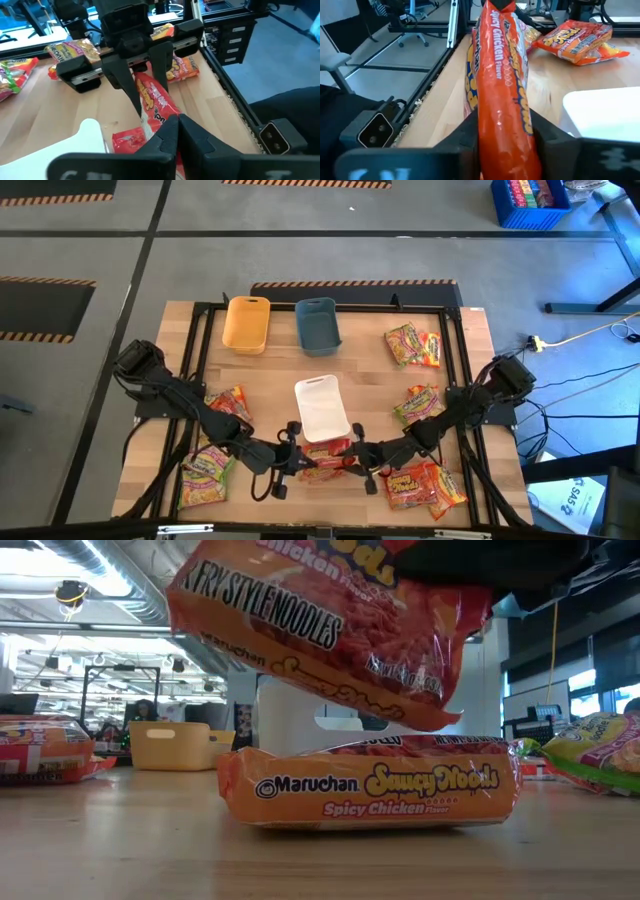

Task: Sort Maruchan noodles
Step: Put the red noodle pack into the blue bin

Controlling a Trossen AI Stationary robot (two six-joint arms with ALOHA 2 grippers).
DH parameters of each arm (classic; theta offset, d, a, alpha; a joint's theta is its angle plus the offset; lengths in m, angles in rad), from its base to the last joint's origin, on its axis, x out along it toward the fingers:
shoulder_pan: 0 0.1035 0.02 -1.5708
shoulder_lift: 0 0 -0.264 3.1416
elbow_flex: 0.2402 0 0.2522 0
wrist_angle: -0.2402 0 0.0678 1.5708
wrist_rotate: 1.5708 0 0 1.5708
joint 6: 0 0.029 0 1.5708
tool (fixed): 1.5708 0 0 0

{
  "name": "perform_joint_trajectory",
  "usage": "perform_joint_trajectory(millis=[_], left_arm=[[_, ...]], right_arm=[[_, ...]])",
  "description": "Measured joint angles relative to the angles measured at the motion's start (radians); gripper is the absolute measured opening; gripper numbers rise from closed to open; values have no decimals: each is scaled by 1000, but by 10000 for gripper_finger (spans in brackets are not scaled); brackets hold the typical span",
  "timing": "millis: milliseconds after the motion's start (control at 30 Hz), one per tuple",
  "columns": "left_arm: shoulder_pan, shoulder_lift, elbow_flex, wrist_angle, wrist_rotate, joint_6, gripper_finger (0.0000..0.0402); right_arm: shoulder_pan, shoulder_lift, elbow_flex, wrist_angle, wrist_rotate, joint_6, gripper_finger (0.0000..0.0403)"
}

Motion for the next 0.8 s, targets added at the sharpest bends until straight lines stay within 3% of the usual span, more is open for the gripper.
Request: perform_joint_trajectory(millis=[233, 400, 567, 700, 800], left_arm=[[28, -124, -1, -108, -7, -35, 75], [102, -271, -1, -270, -20, -70, 127], [226, -364, -1, -349, -80, -1, 158], [304, -395, -1, -319, -193, 162, 160], [346, -396, -1, -250, -269, 193, 160]], right_arm=[[0, -103, -2, -54, 41, -93, 87], [-54, -271, 0, -221, 83, -233, 81], [-235, -425, 0, -380, 85, -343, 83], [-412, -486, 0, -457, -18, -377, 83], [-514, -487, 0, -479, -113, -376, 83]])
